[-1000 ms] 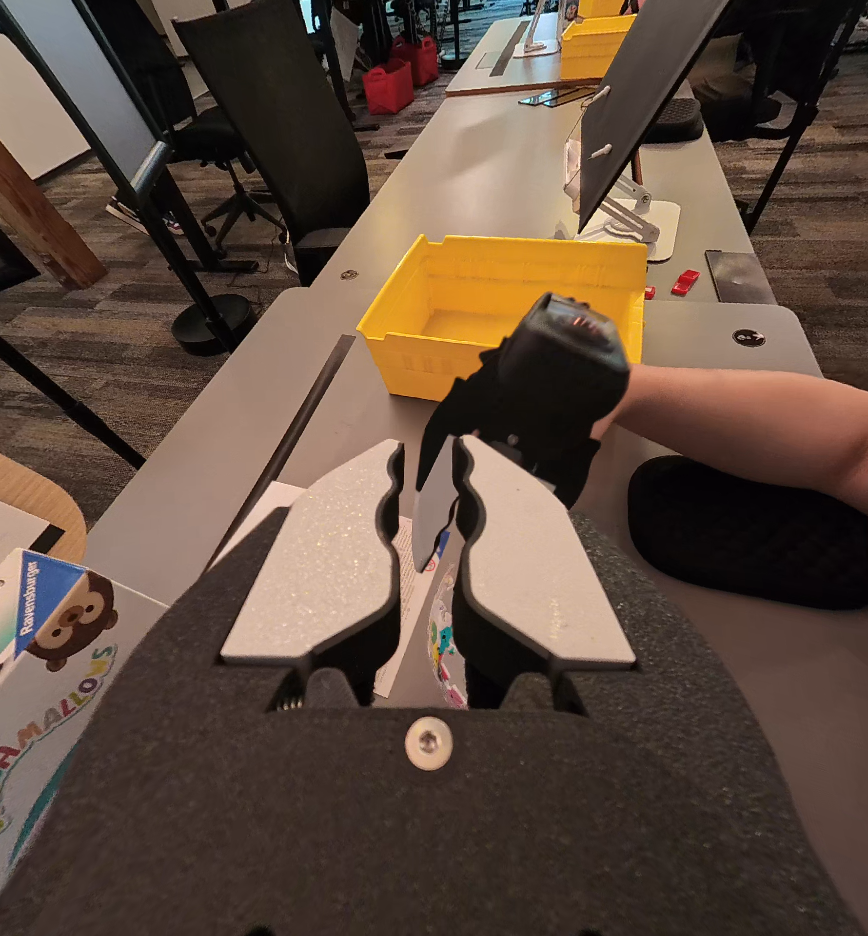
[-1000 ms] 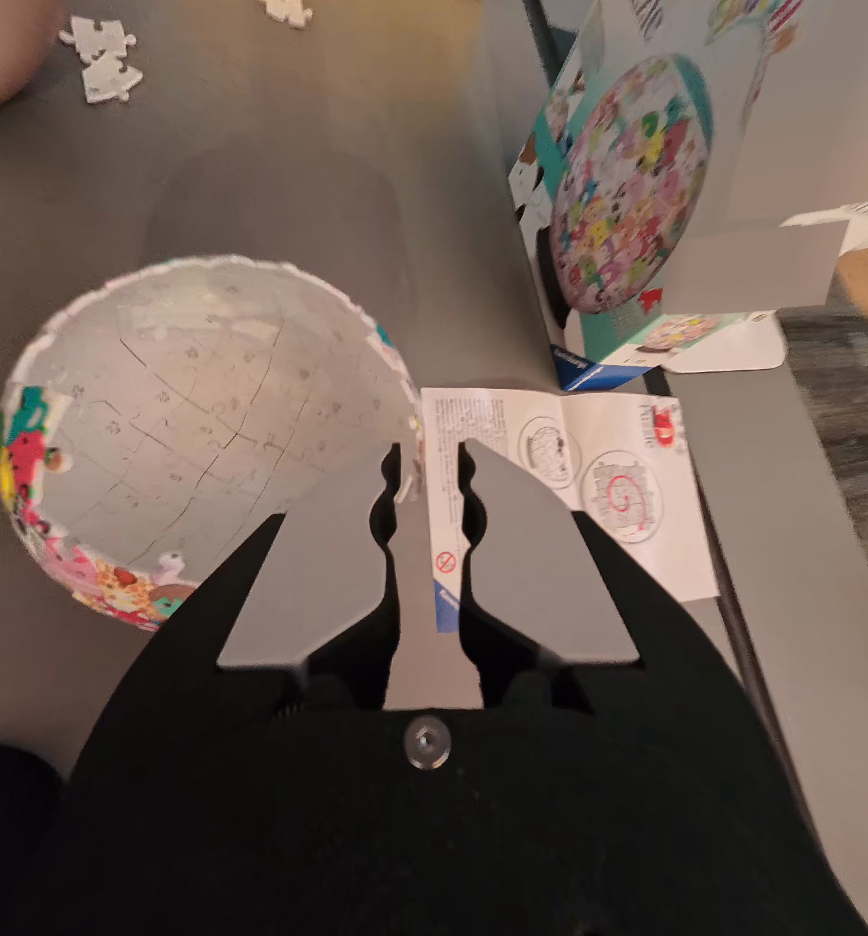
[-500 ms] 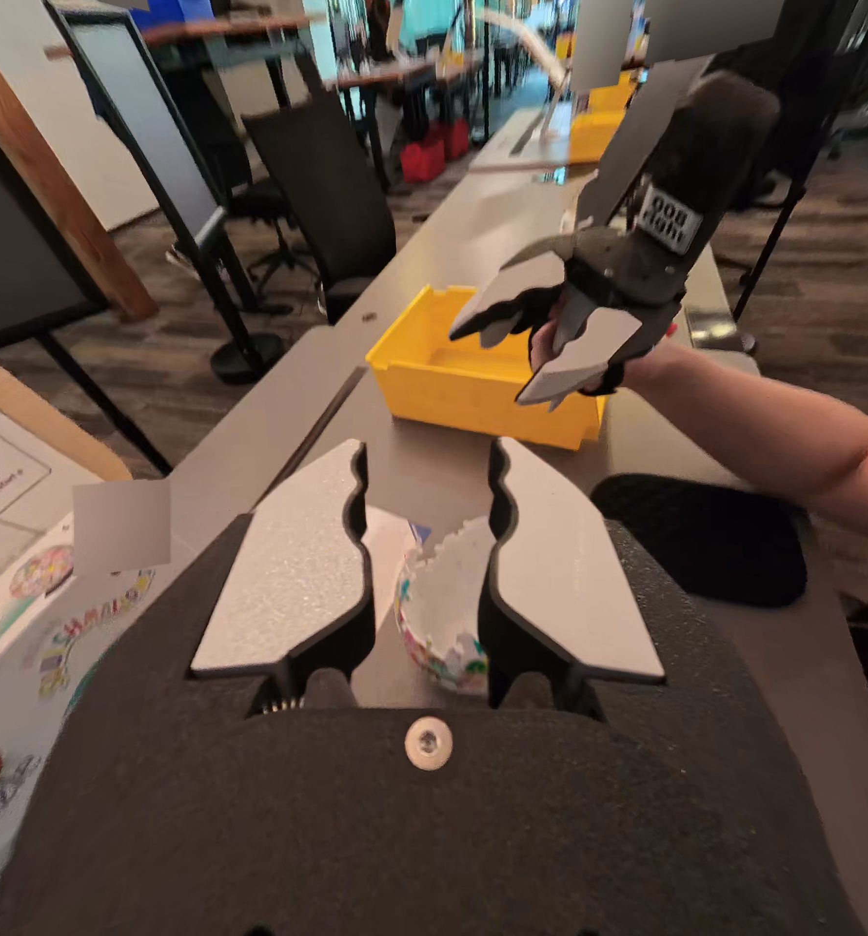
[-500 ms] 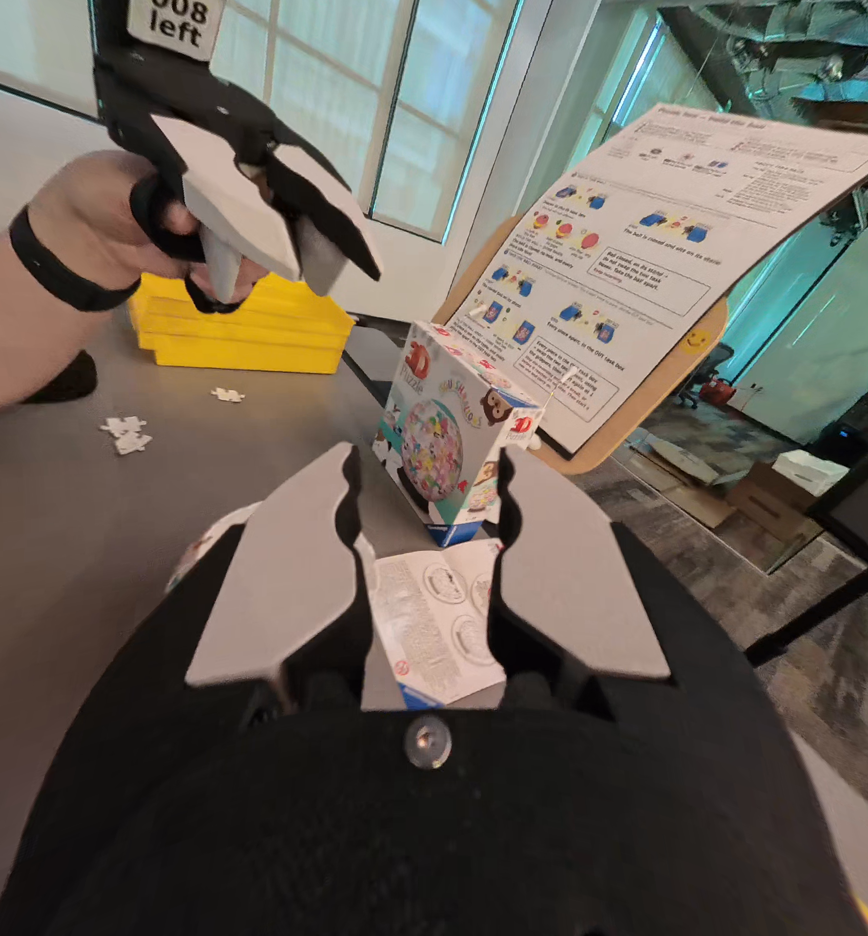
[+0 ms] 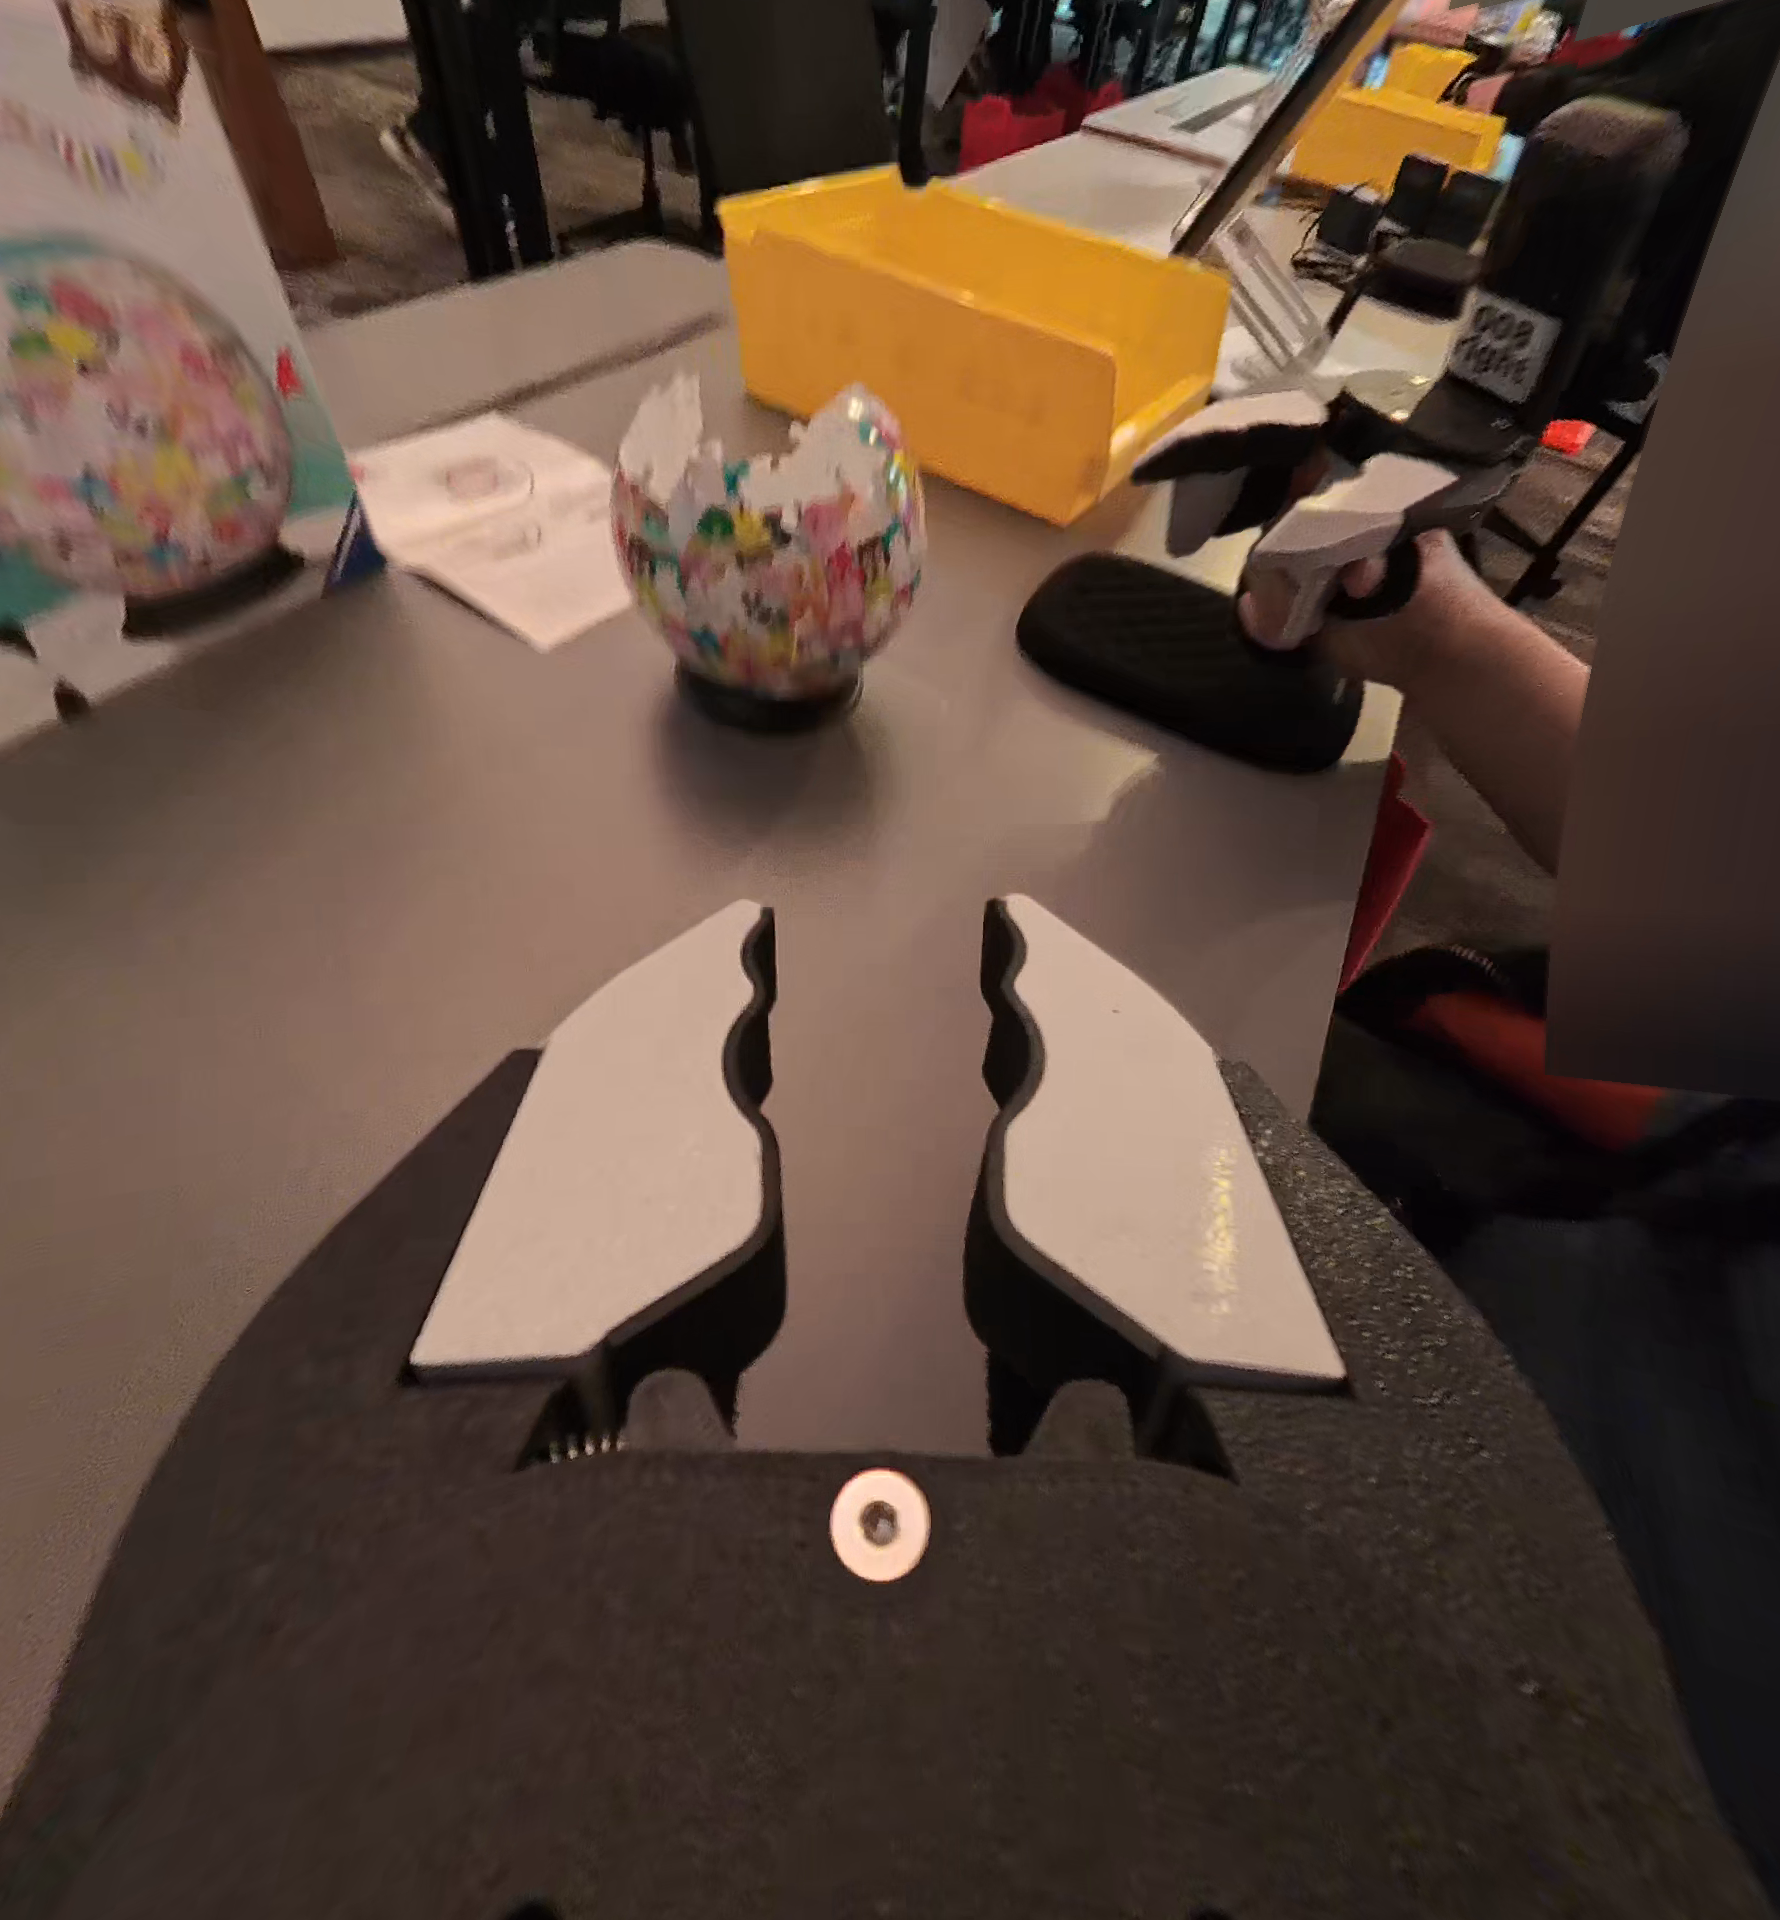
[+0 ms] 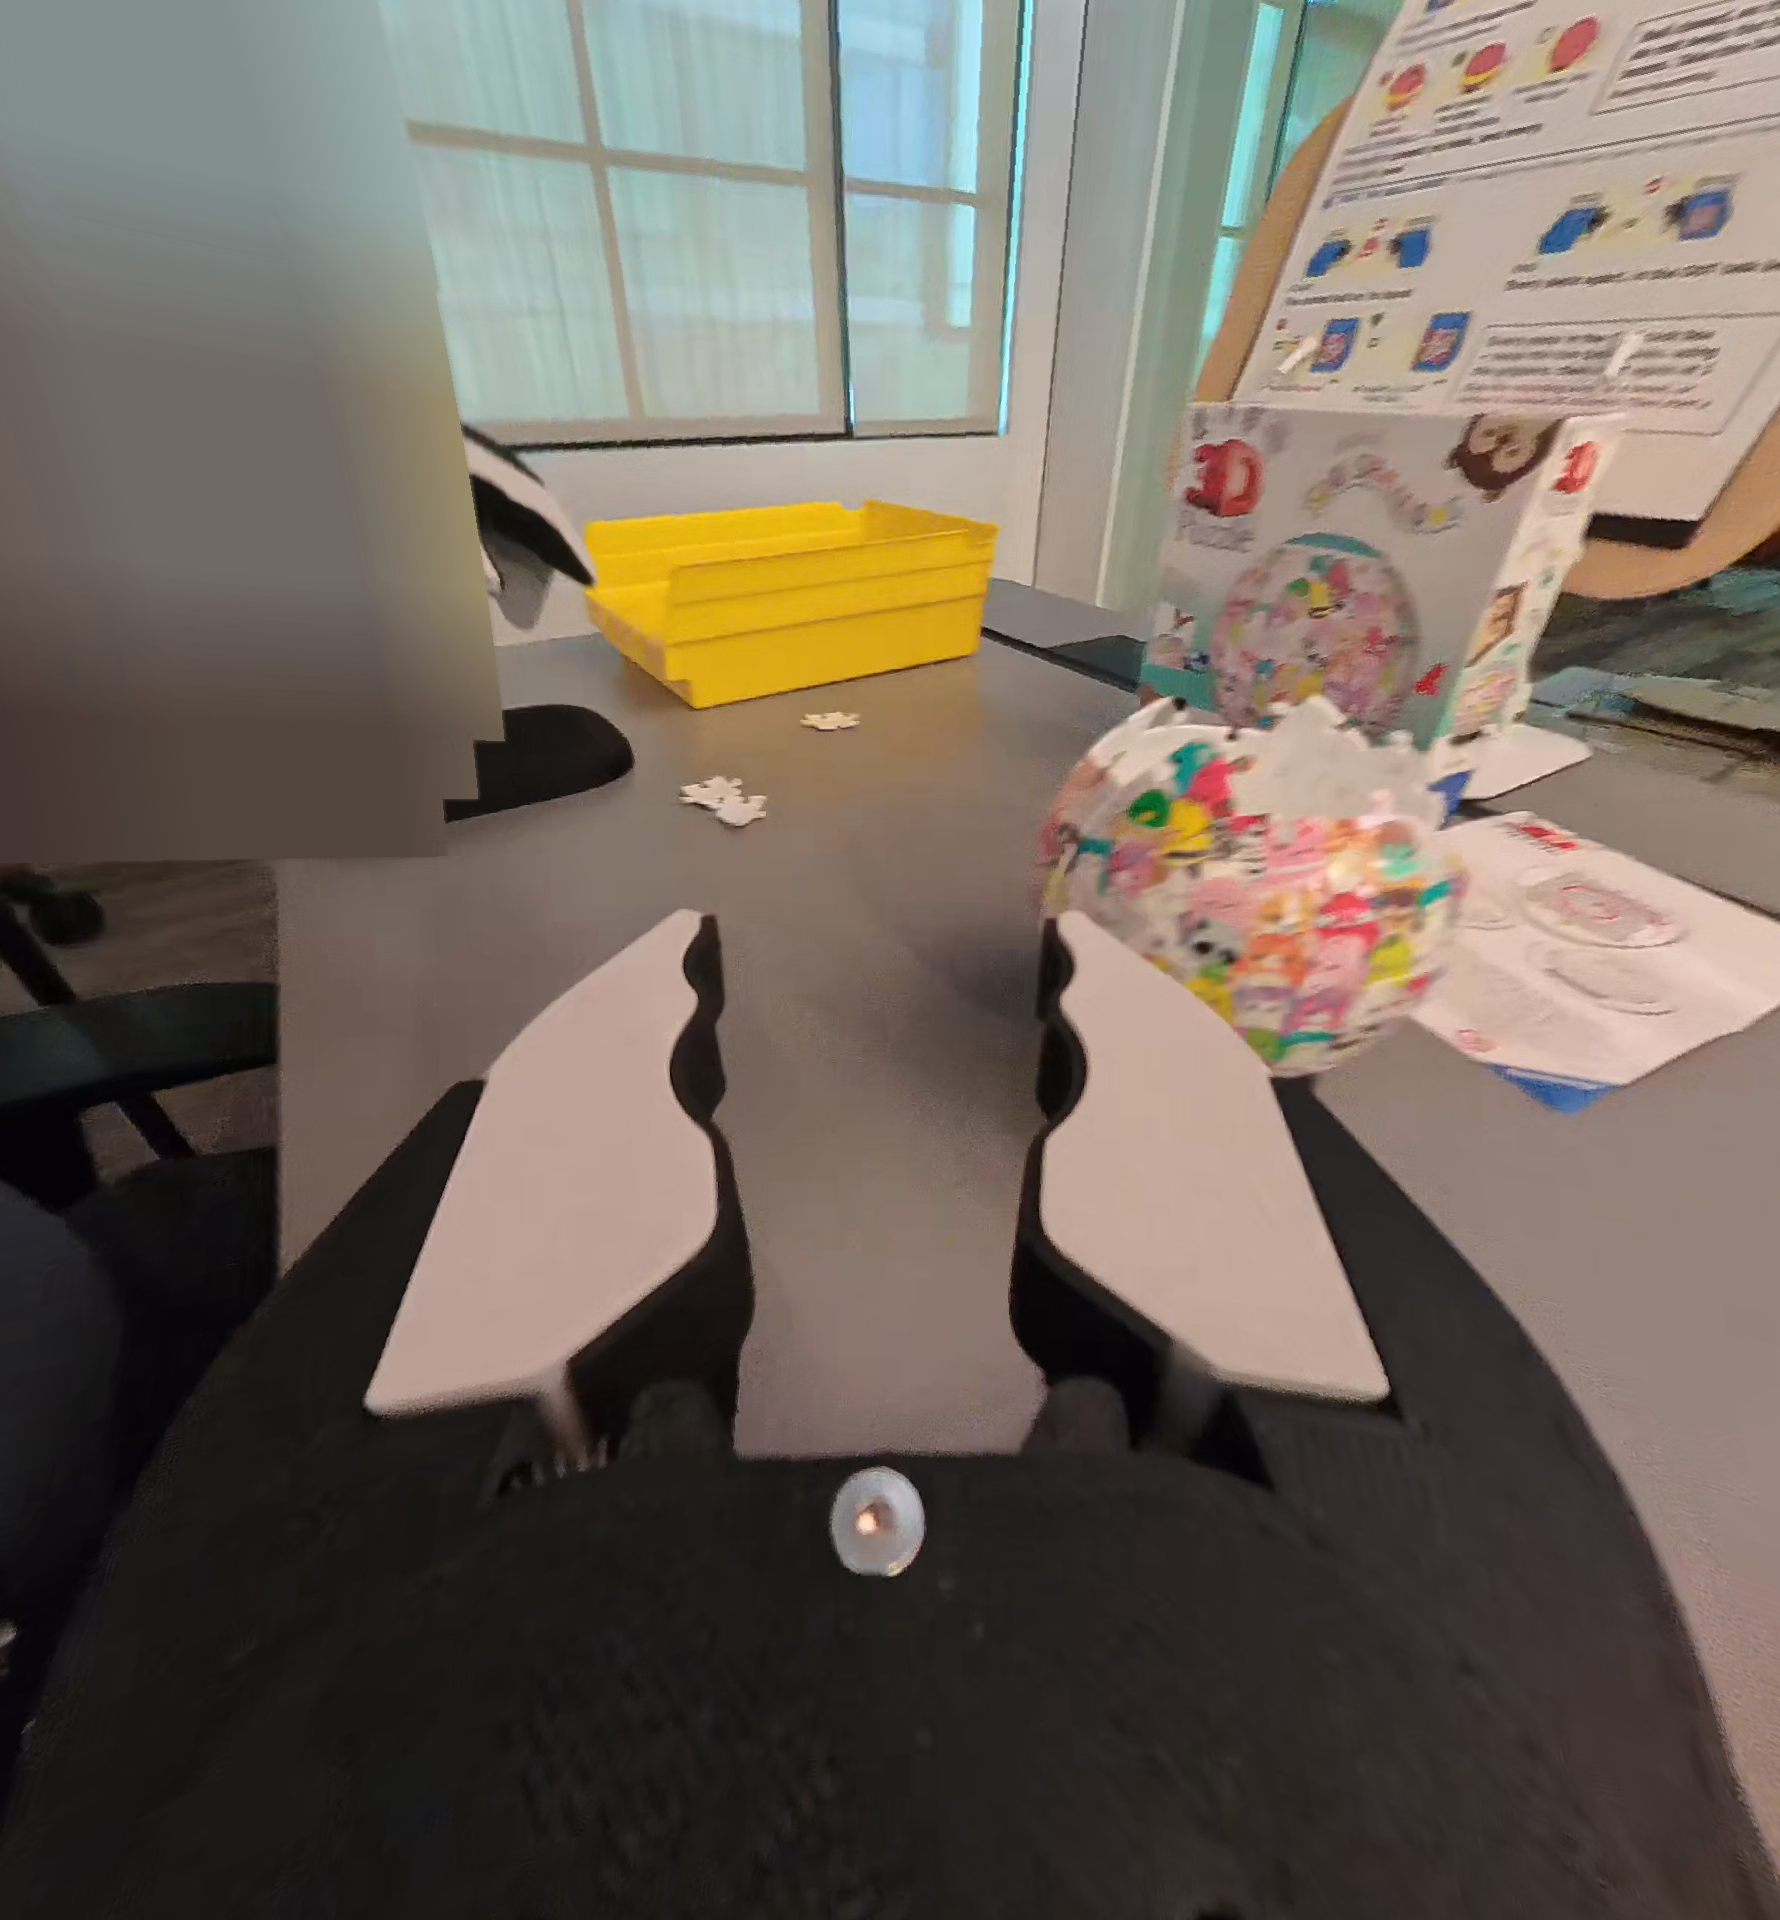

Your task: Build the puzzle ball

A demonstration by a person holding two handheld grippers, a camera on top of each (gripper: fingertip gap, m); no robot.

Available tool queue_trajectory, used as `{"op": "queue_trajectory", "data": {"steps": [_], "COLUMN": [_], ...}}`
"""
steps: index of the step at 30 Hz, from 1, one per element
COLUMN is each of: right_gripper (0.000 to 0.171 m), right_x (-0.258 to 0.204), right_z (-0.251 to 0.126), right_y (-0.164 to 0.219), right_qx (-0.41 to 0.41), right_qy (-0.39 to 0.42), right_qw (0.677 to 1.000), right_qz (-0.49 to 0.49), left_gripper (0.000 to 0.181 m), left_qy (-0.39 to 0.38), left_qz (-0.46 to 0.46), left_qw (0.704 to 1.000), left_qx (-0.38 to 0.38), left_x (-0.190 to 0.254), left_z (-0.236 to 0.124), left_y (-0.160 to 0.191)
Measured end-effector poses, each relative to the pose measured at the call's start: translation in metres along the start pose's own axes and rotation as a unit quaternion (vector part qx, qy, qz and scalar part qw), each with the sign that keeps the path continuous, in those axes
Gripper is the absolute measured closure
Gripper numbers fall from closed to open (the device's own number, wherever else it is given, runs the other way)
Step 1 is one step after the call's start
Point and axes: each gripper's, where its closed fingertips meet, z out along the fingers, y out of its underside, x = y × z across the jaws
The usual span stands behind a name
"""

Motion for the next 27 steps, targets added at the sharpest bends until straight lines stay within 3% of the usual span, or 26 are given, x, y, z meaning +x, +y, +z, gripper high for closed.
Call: {"op": "queue_trajectory", "data": {"steps": [3,5,8,14,19,23,27], "right_gripper": [0.118,0.123,0.134,0.14,0.14,0.135,0.135], "right_x": [-0.014,-0.014,-0.018,0.013,0.025,0.016,0.01], "right_z": [0.004,0.0,-0.001,0.022,0.028,0.008,-0.036], "right_y": [0.01,-0.004,-0.032,-0.012,0.005,0.013,-0.01], "right_qx": [0.022,0.058,0.126,0.049,-0.03,-0.064,-0.008], "right_qy": [0.037,0.089,0.104,0.138,0.14,0.128,0.076], "right_qw": [0.999,0.993,0.986,0.989,0.99,0.988,0.991], "right_qz": [-0.007,-0.042,-0.041,0.031,0.017,-0.058,-0.109], "left_gripper": [0.146,0.148,0.148,0.15,0.151,0.151,0.149], "left_qy": [0.004,0.018,0.051,0.095,0.104,0.084,0.049], "left_qz": [-0.013,-0.028,-0.056,-0.087,-0.077,-0.063,-0.076], "left_qw": [1.0,0.999,0.996,0.988,0.99,0.994,0.996], "left_qx": [0.01,0.031,0.046,0.089,0.063,0.02,-0.019], "left_x": [0.001,0.0,-0.003,-0.013,-0.012,-0.008,-0.008], "left_z": [-0.013,-0.019,-0.025,-0.026,-0.004,0.021,0.046], "left_y": [0.027,0.032,0.034,0.025,0.02,0.021,0.019]}}
